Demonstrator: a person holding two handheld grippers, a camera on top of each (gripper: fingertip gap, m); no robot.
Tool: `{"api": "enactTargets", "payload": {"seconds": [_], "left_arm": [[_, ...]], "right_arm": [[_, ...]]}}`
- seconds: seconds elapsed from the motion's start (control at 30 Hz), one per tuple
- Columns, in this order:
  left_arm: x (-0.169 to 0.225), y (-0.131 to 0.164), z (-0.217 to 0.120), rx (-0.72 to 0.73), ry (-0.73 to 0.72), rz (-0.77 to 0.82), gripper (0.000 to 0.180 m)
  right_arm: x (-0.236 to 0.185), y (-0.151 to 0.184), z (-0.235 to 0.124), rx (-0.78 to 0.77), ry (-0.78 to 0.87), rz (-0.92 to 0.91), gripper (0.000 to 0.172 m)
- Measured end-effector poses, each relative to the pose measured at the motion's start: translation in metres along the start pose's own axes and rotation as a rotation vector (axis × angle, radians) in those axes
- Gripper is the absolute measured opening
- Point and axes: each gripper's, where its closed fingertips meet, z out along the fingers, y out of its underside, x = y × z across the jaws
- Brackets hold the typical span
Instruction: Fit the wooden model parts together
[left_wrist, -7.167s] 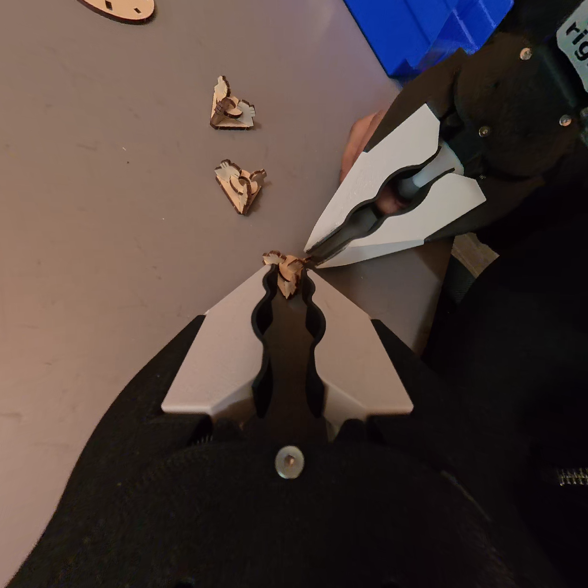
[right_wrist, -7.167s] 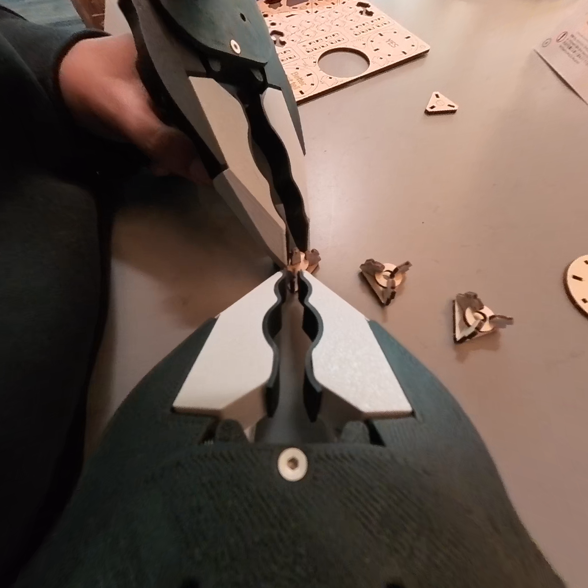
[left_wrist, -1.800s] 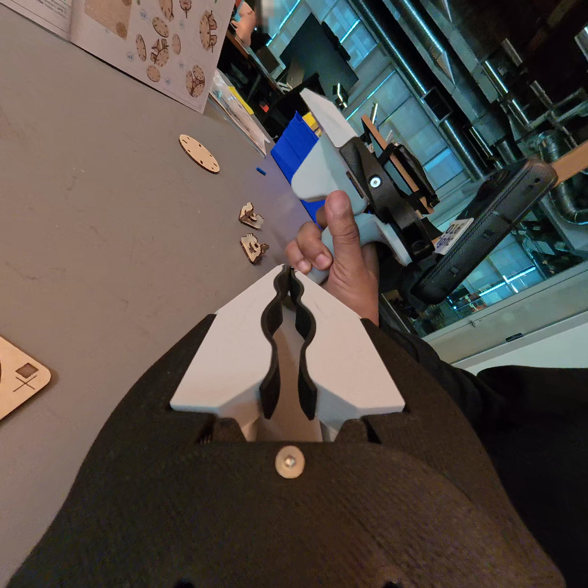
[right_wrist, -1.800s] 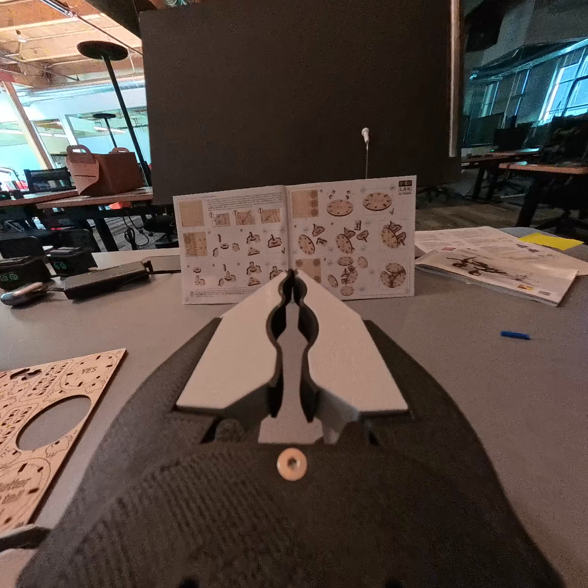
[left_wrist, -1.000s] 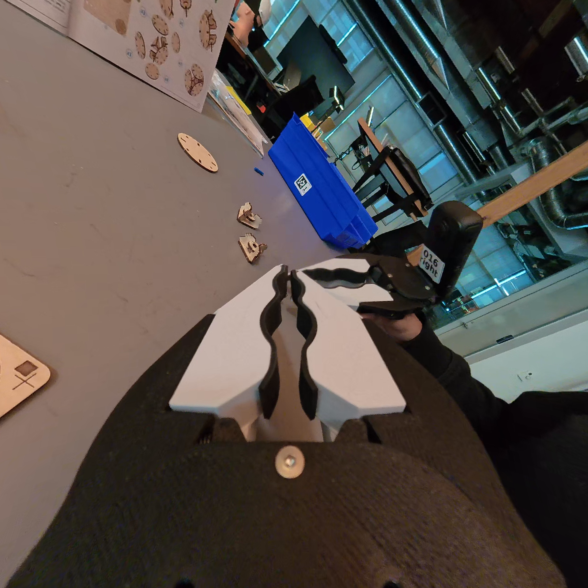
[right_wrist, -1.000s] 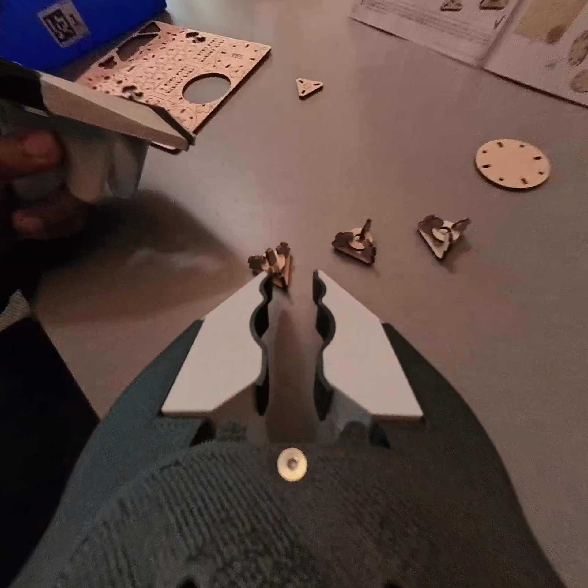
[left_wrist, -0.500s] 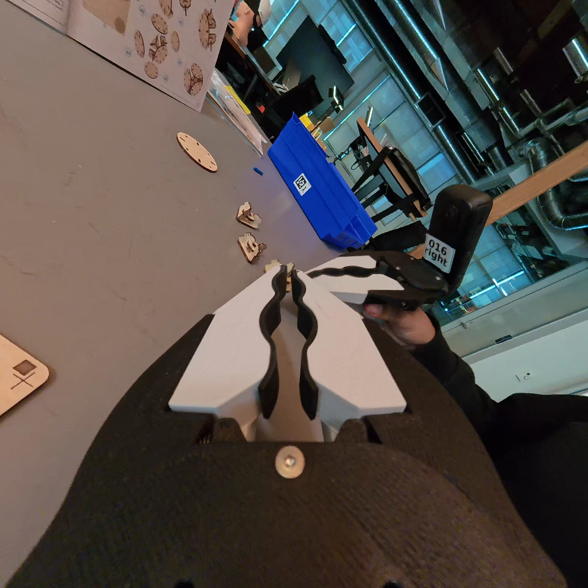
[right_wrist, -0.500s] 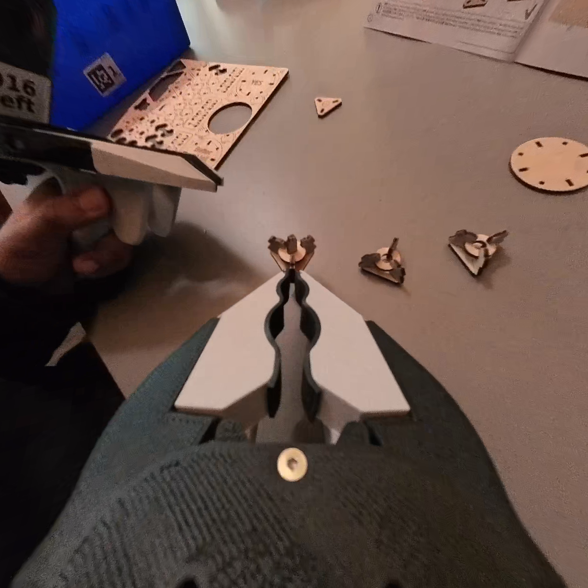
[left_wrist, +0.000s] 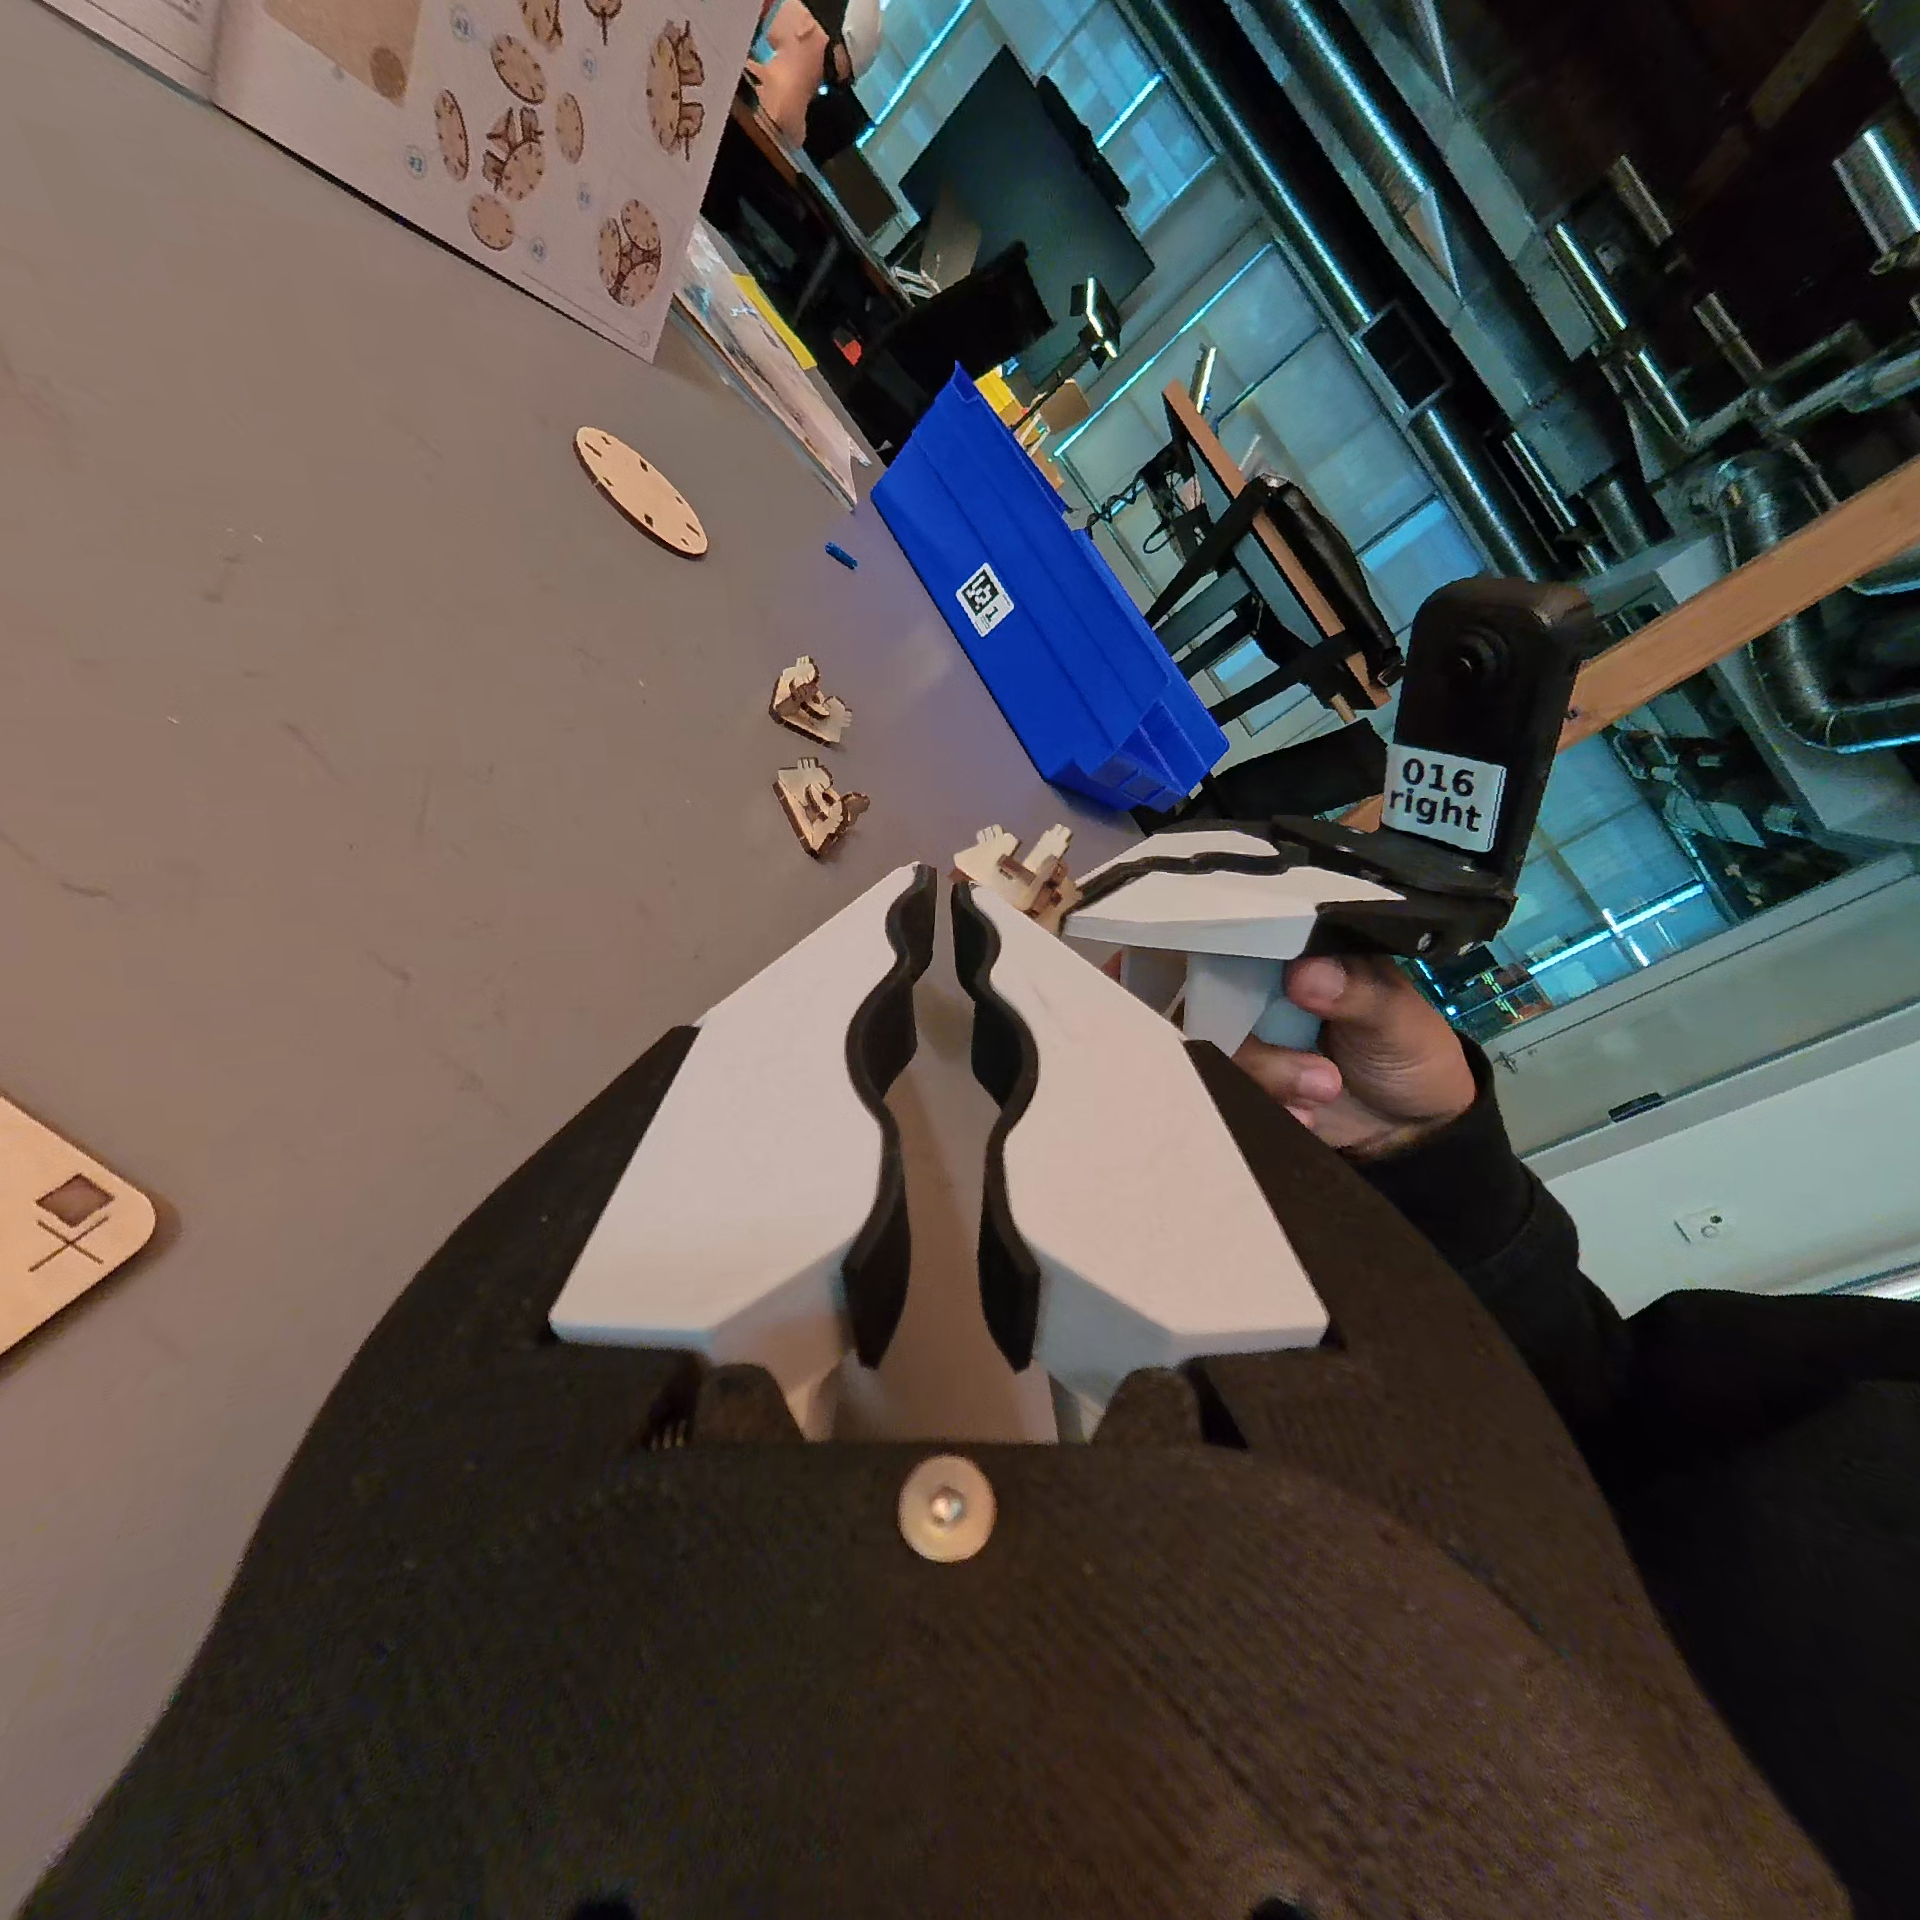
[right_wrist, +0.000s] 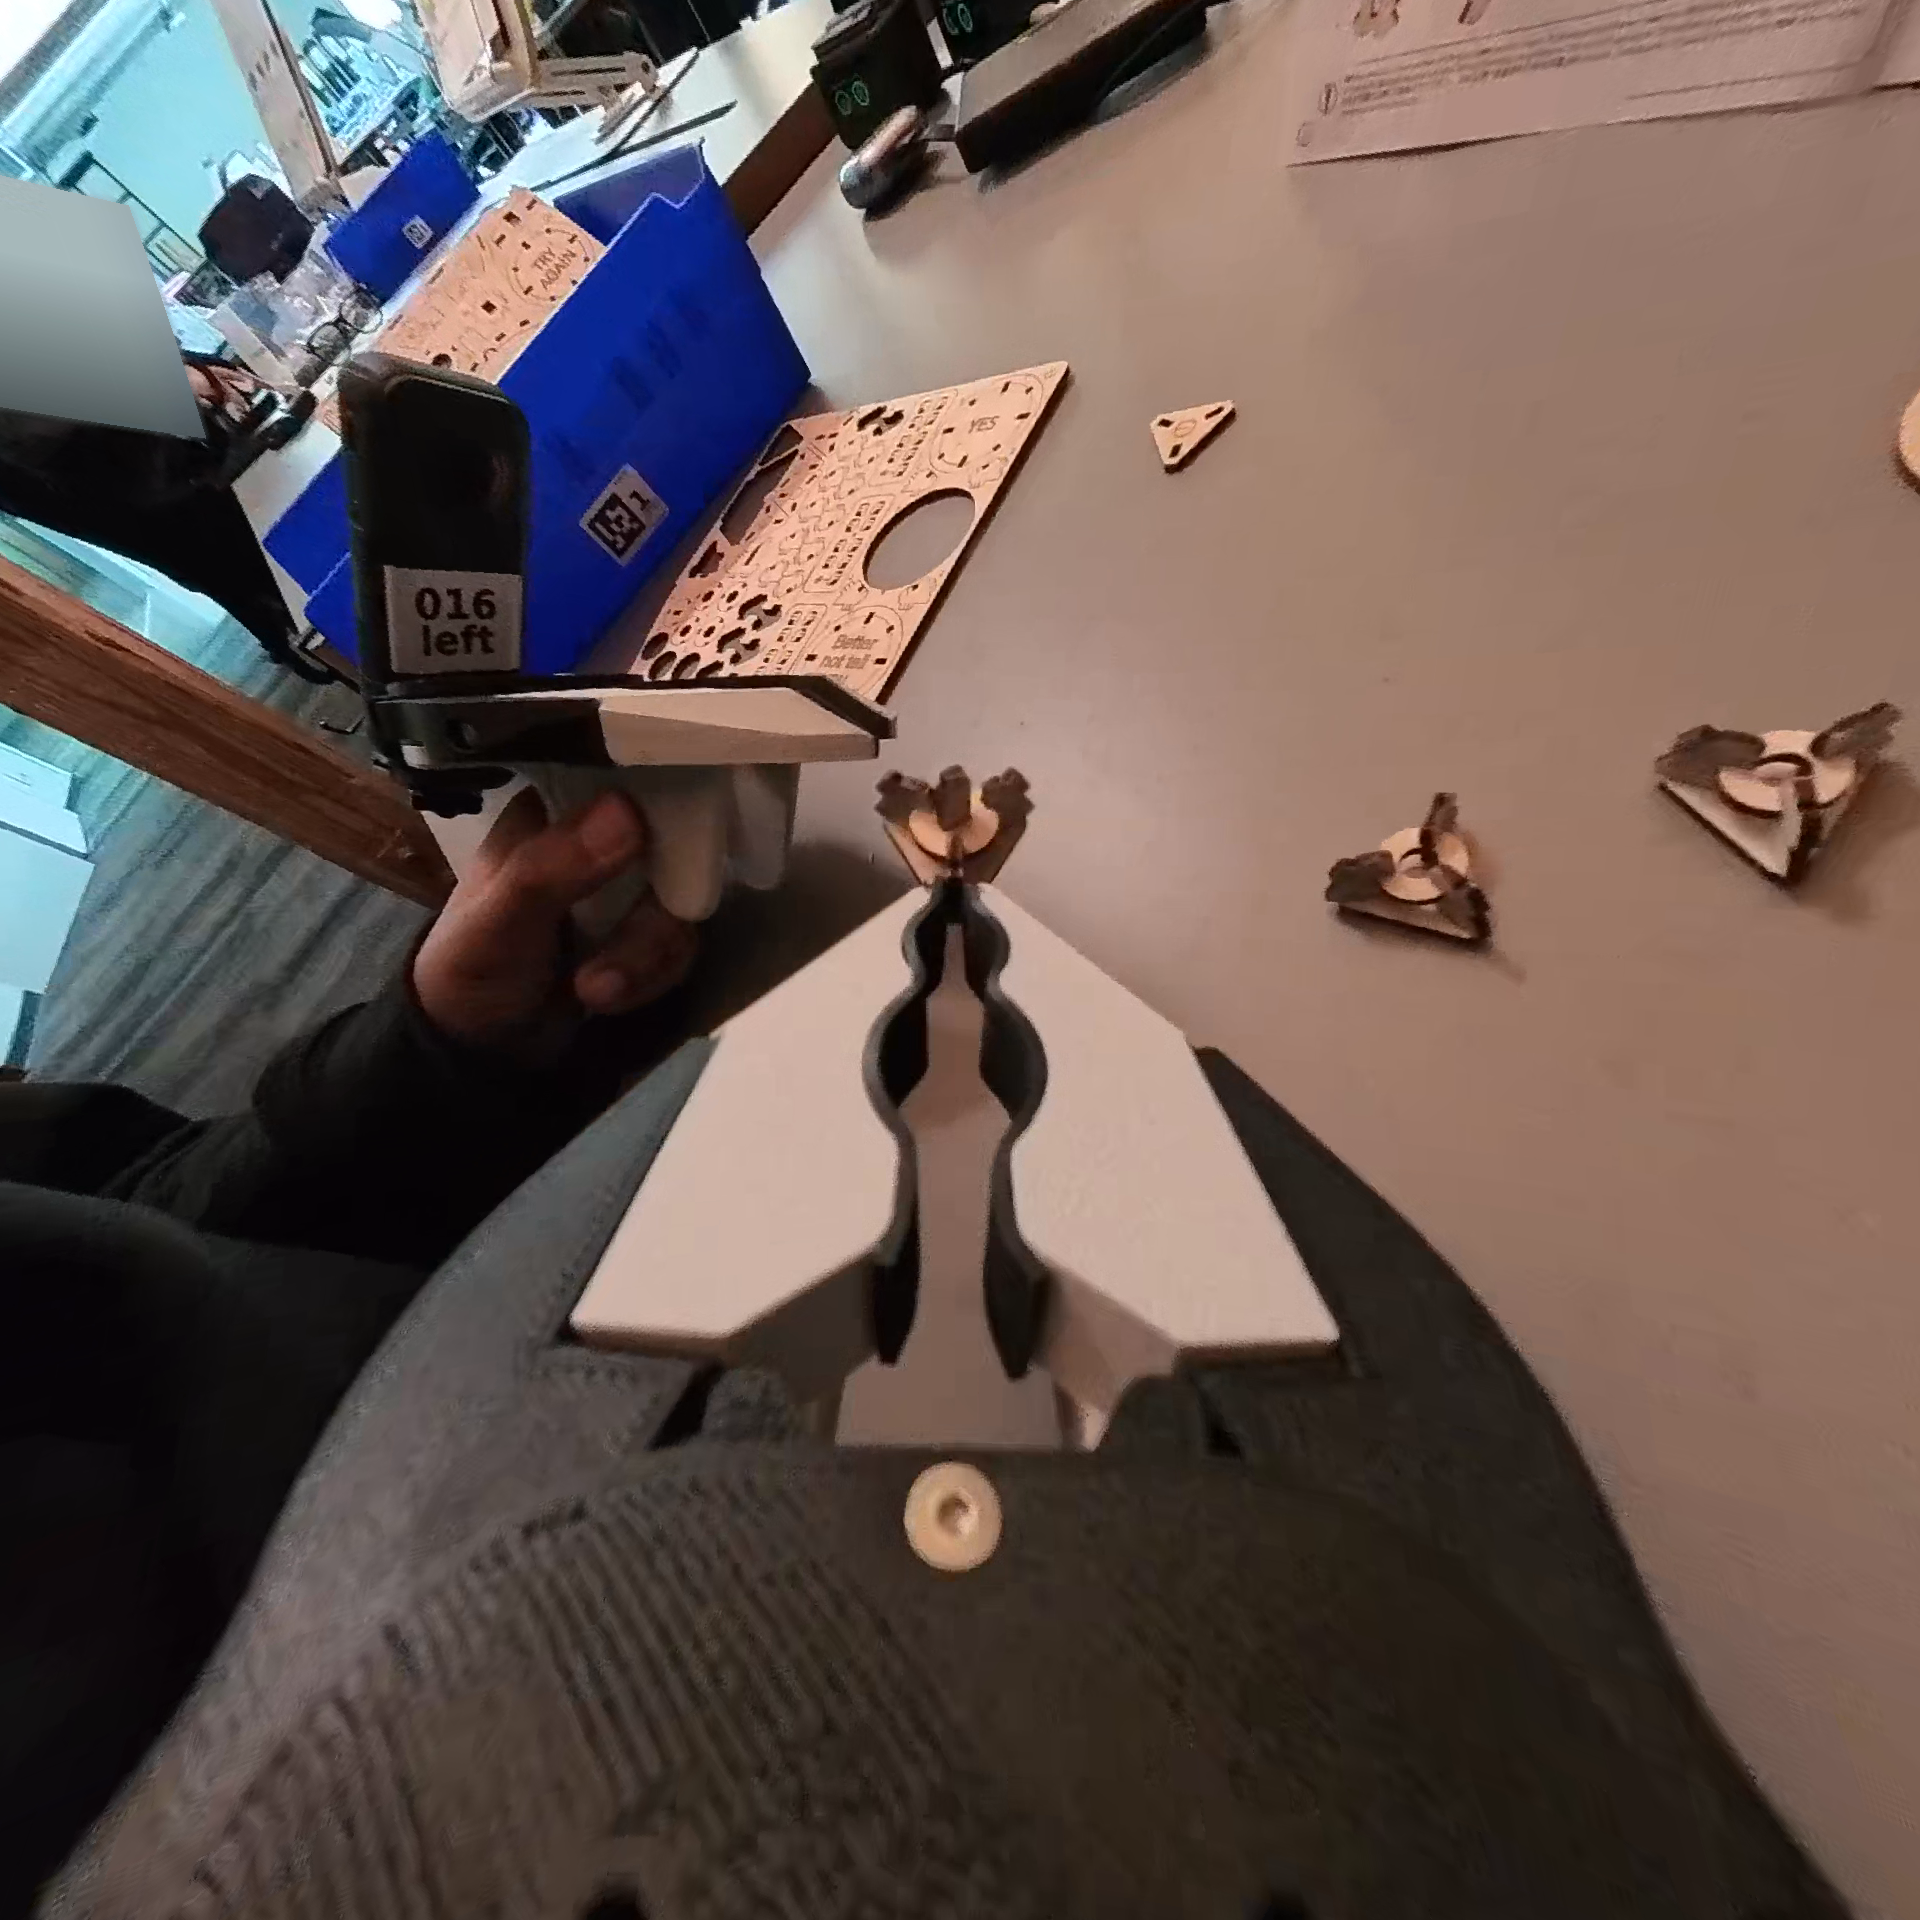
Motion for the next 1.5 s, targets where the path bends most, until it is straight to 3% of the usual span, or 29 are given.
{"api": "enactTargets", "payload": {"seconds": [1.2, 1.3, 1.5], "left_arm": [[0.003, 0.0, 0.0, -0.001, 0.023, -0.002, 0.006], [0.009, 0.002, 0.001, -0.005, 0.06, 0.011, 0.008], [0.018, 0.003, 0.002, -0.01, 0.11, 0.031, 0.012]], "right_arm": [[-0.013, -0.008, -0.004, 0.053, -0.052, 0.011, 0.0], [-0.015, -0.012, -0.003, 0.074, -0.066, 0.049, 0.0], [-0.015, -0.022, 0.003, 0.132, -0.133, 0.307, 0.001]]}}
